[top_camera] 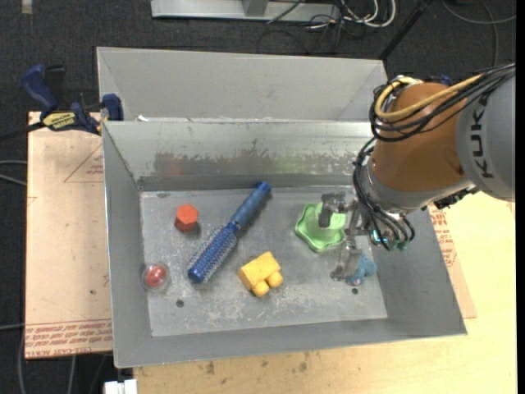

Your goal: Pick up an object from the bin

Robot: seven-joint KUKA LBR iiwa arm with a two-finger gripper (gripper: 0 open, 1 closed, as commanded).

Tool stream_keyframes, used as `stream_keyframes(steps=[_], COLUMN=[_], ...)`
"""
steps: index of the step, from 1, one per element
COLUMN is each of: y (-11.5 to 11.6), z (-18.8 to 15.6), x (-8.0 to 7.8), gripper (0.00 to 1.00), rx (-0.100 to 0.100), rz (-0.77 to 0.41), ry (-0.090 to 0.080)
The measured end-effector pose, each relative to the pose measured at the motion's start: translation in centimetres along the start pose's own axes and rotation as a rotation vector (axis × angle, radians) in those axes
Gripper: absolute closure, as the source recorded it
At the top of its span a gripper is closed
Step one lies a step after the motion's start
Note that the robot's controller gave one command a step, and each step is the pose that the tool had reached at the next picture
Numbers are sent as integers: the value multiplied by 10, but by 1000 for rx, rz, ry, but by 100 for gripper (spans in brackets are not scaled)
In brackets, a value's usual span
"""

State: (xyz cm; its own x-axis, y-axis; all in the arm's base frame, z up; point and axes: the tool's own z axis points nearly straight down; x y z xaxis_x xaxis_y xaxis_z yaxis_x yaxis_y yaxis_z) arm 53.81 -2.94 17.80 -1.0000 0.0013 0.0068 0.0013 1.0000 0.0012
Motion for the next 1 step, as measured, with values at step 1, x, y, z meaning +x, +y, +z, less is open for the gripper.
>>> stream_keyframes(steps=[1], y=[-63], z=[66], x=[-11], gripper=[0], rx=[2], rz=[40], ry=[-8])
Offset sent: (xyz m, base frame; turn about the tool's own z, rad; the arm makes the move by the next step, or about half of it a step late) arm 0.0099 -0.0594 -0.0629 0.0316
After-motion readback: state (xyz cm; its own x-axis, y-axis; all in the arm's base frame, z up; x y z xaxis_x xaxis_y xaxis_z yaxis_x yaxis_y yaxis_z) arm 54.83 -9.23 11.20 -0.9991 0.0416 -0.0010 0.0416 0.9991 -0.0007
